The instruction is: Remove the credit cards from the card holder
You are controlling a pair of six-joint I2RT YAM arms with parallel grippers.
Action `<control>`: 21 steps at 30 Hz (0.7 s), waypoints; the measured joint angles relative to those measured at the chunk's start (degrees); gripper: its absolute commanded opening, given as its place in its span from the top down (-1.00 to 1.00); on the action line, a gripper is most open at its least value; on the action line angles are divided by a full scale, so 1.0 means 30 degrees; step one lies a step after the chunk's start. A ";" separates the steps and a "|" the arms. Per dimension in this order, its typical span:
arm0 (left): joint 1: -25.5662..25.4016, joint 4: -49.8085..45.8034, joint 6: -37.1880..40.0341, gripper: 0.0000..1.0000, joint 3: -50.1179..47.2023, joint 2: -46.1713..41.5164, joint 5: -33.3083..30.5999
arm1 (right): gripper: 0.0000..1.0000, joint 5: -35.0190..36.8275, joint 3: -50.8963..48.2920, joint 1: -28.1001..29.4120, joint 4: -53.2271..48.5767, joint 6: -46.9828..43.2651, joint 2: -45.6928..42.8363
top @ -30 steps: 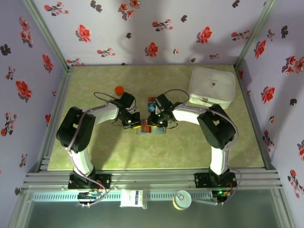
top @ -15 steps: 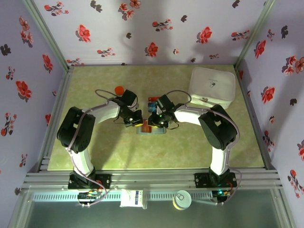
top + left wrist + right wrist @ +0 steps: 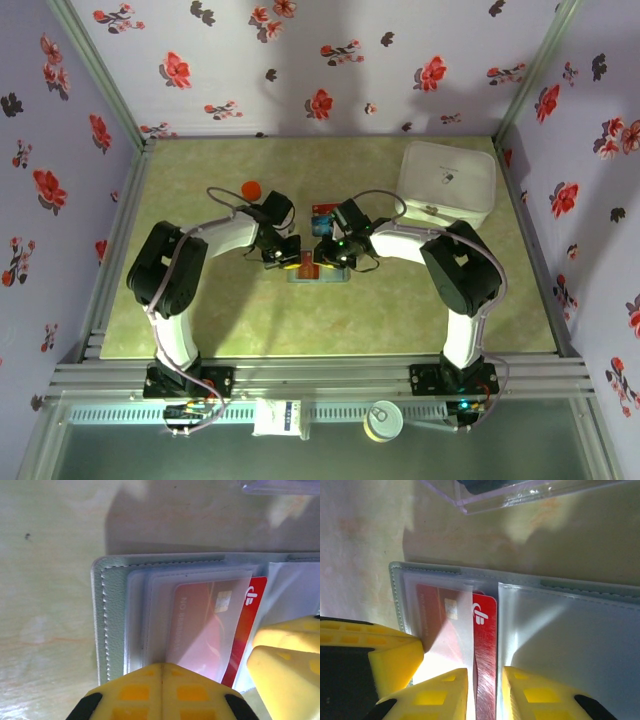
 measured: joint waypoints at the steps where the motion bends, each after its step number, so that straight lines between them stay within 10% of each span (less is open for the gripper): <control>1: 0.0000 0.0000 0.0007 1.00 0.0007 0.0000 -0.0007 | 0.49 -0.0058 0.0000 0.0000 0.0000 0.0000 0.0000; 21: -0.0015 0.0051 0.0219 1.00 0.0058 0.0109 0.0058 | 0.55 -0.0787 -0.0015 -0.0087 0.0554 0.0393 0.0328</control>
